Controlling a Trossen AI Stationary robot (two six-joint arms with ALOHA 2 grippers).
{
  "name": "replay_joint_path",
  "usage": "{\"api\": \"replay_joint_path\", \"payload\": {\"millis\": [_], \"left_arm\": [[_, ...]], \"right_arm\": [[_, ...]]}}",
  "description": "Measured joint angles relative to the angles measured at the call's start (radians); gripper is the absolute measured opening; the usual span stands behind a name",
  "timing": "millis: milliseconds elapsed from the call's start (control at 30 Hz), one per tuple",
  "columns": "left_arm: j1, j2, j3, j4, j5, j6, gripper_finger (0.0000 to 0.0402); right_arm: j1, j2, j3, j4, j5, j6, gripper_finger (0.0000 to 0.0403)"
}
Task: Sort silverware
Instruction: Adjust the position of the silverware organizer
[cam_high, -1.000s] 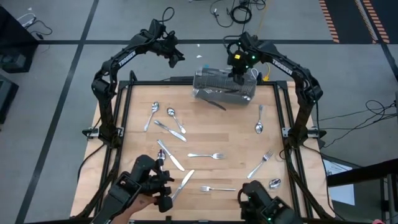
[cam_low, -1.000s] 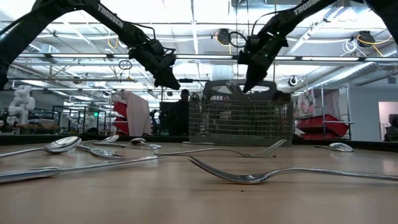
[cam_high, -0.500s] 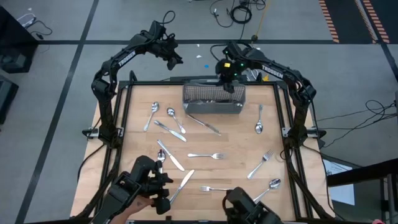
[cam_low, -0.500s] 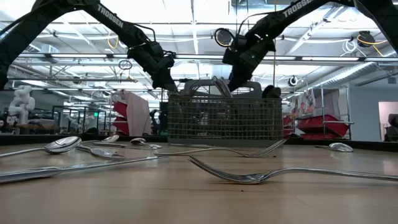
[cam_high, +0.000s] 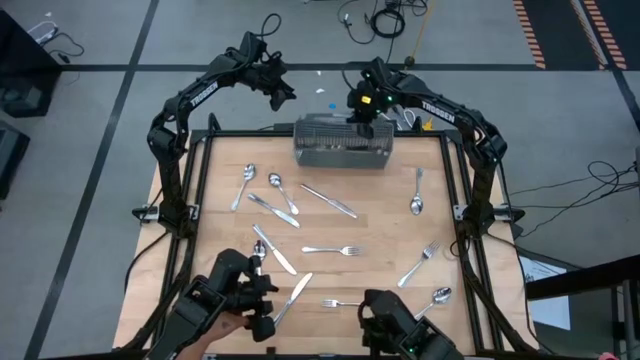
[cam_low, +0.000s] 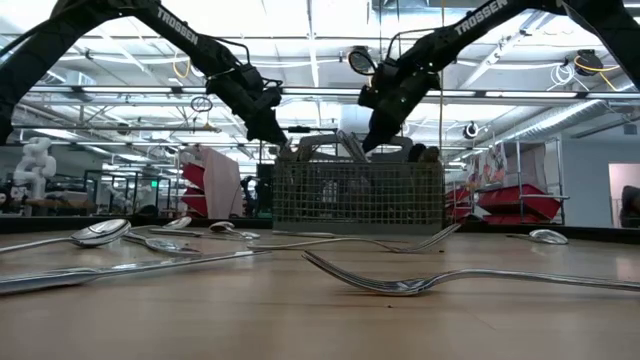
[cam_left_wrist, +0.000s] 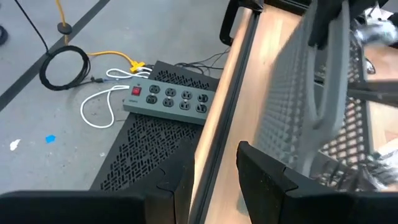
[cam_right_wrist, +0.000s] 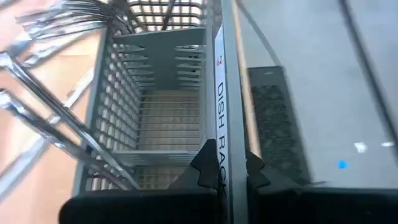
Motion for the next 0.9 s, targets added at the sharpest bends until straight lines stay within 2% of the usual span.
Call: {"api": "replay_joint_path", "payload": {"millis": [667,900], "left_arm": [[0.0,0.0,0.0,0.031,-0.111,0.0,0.0125],[0.0,0.0,0.0,0.031,-0.112,-0.001,0.0125]], "right_arm": [[0.005,0.0,0.024,0.0,-0.041,-0.071,0.0005],[0.005,-0.004,0.026,0.007,-0.051,-0.04,0.0074]]}}
